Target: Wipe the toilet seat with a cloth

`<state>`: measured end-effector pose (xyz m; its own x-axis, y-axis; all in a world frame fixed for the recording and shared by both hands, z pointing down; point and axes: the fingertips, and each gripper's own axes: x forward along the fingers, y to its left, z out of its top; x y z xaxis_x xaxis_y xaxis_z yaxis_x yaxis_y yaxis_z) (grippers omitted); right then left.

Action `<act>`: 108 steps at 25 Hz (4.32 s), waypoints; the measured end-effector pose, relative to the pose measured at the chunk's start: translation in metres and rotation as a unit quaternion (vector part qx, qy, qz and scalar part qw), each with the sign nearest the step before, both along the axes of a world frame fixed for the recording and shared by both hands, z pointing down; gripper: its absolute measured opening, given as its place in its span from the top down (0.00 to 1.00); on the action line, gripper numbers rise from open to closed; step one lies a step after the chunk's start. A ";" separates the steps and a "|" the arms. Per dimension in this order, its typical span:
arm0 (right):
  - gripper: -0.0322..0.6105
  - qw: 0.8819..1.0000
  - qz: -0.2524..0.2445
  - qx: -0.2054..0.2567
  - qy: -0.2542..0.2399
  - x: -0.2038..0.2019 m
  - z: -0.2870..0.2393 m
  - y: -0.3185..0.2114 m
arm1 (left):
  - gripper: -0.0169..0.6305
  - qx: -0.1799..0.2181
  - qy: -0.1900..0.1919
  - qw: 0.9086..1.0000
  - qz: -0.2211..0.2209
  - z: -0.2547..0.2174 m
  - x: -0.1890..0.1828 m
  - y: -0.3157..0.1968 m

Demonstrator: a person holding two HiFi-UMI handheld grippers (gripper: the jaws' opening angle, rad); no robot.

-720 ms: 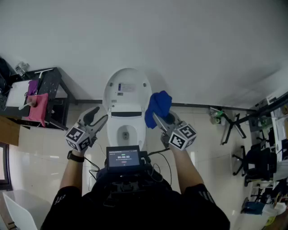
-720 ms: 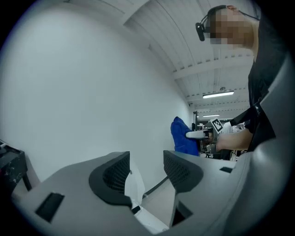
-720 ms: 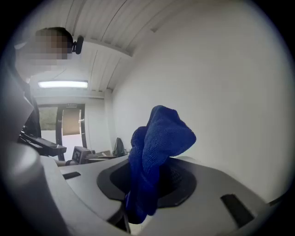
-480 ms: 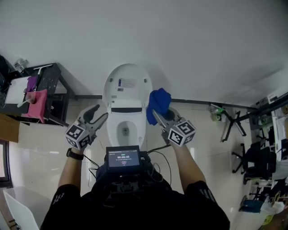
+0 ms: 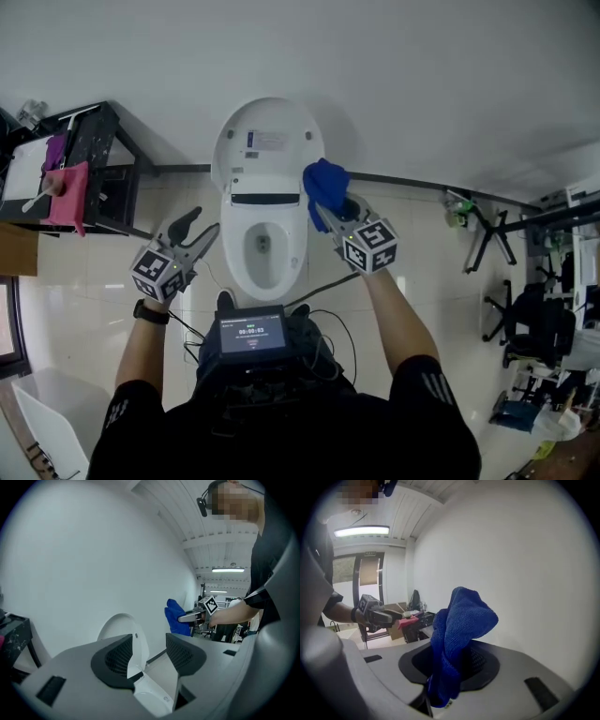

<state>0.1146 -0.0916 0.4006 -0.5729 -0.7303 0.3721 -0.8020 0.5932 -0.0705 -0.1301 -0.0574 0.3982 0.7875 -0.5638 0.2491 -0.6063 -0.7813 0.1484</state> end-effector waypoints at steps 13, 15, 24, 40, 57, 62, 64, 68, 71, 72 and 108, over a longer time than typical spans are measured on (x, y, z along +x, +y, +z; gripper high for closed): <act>0.75 0.979 -0.041 -0.107 0.167 -0.001 0.217 -0.052 | 0.62 -0.071 0.004 0.997 -0.030 0.075 -0.005 0.008; 0.75 0.974 -0.039 -0.125 0.183 0.001 0.255 -0.055 | 0.62 -0.080 0.009 0.996 -0.030 0.092 -0.006 0.013; 0.75 0.950 0.001 -0.215 0.226 0.028 0.425 -0.077 | 0.62 -0.122 0.008 0.992 -0.043 0.174 -0.006 0.021; 0.74 0.888 -0.061 -0.207 0.406 0.031 0.600 -0.078 | 0.62 -0.151 0.009 0.985 -0.086 0.260 -0.018 0.019; 0.75 0.844 -0.236 -0.273 0.398 -0.034 0.630 0.099 | 0.62 -0.158 0.023 0.987 -0.028 0.261 0.038 0.014; 0.75 0.836 -0.265 -0.315 0.363 -0.056 0.631 0.139 | 0.62 -0.161 0.024 0.986 -0.022 0.254 0.039 0.014; 0.75 0.855 -0.241 -0.321 0.328 -0.061 0.619 0.136 | 0.62 -0.158 0.025 0.987 -0.020 0.248 0.039 0.012; 0.74 0.909 -0.155 -0.303 0.241 -0.065 0.566 0.096 | 0.62 -0.148 0.024 0.989 -0.014 0.228 0.037 0.001; 0.75 0.932 -0.112 -0.278 0.201 -0.061 0.508 0.062 | 0.62 -0.129 0.027 0.991 -0.007 0.199 0.037 -0.008; 0.75 0.938 -0.103 -0.267 0.194 -0.060 0.486 0.050 | 0.62 -0.119 0.024 0.993 -0.003 0.191 0.036 -0.011; 0.76 0.990 0.057 0.055 -0.118 -0.027 -0.076 0.029 | 0.62 -0.017 0.047 0.999 0.018 -0.041 0.041 -0.029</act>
<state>0.0875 -0.0628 0.3244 -0.5467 -0.8234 0.1518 -0.8325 0.5152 -0.2037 -0.0892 -0.0868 0.3572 0.8278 -0.5273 0.1918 -0.5602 -0.7956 0.2306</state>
